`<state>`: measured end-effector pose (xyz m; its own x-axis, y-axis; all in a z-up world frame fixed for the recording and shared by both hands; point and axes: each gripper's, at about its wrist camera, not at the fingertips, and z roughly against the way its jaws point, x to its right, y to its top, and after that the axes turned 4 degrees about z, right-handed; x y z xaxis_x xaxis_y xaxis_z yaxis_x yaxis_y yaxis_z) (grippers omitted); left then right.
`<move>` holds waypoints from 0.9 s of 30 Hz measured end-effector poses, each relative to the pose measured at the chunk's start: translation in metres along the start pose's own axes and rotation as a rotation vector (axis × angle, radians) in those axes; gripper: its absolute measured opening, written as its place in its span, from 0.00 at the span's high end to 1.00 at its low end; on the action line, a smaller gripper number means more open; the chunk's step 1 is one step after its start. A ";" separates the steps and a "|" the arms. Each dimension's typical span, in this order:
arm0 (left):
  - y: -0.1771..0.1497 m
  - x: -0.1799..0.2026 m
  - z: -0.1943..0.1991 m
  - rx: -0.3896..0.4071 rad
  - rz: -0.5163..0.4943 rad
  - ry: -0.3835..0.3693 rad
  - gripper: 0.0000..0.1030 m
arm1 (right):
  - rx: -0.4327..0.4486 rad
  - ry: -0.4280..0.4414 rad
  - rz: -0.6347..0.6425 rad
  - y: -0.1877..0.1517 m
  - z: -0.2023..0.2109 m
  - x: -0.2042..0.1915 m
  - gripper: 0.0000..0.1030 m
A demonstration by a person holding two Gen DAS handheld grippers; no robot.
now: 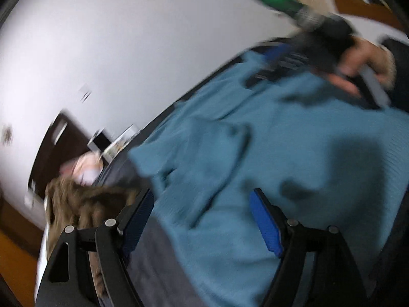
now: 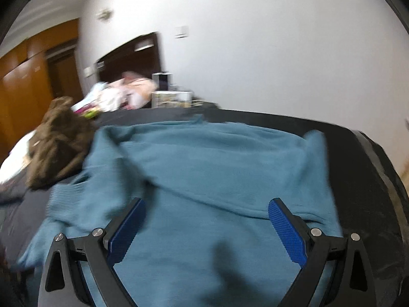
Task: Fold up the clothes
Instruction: 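Grasp the ribbed sleeve cuff with the right gripper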
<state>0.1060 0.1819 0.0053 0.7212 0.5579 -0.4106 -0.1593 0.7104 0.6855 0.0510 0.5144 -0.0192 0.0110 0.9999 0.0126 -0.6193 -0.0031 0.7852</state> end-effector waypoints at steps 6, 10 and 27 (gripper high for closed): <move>-0.025 -0.085 0.015 0.006 0.335 0.021 0.22 | -0.075 0.165 0.192 0.016 -0.002 -0.082 0.05; -0.040 -0.116 0.012 0.010 0.486 0.018 0.22 | -0.157 0.254 0.275 0.022 -0.017 -0.138 0.05; -0.069 -0.150 -0.024 -0.033 0.628 -0.060 0.20 | -0.350 0.263 0.287 0.017 -0.091 -0.192 0.55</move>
<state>-0.0079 0.0593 0.0051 0.5200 0.8484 0.0993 -0.5844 0.2686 0.7657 -0.0327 0.3235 -0.0648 -0.3673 0.9301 0.0059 -0.7943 -0.3169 0.5184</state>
